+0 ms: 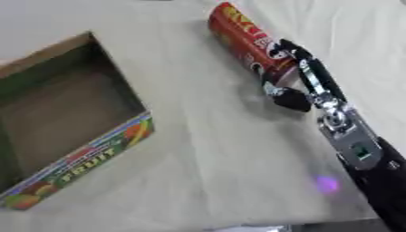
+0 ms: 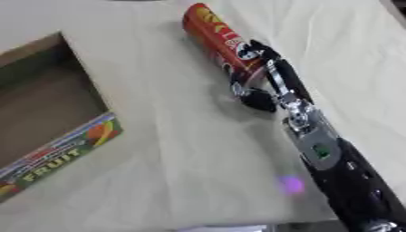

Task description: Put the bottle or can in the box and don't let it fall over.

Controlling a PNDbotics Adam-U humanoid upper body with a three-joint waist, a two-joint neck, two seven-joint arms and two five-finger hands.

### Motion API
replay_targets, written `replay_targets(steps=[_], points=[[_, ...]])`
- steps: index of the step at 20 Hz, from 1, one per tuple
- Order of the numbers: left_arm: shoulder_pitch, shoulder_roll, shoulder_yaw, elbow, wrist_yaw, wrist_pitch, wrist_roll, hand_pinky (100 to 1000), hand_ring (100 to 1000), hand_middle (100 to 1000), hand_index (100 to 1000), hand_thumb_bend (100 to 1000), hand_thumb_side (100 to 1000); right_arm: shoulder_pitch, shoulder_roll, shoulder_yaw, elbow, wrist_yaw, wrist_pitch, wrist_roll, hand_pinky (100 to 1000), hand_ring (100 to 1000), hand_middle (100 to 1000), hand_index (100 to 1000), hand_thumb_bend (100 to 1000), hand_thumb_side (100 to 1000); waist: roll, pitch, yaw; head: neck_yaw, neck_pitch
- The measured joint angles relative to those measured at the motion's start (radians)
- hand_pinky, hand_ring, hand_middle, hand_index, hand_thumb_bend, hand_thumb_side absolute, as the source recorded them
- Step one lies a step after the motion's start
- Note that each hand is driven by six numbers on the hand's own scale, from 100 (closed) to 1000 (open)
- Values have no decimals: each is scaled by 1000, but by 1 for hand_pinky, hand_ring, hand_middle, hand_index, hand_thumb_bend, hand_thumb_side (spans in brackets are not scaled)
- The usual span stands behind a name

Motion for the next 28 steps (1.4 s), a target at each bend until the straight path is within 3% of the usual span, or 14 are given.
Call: replay_targets(steps=[10,28], points=[[0,0,0,0,0,-1,-1,460,801,895,694,208,646,-6,-8,6,-15,-35,-15,-16,100,963,526,445,100,100,0,0,-2,0,0],[0,0,0,0,3,-2,-3,461,801,896,694,202,649,-27,-24,6,-103,-31,-52,-128,100,900,485,399,100,100,0,0,-5,0,0]])
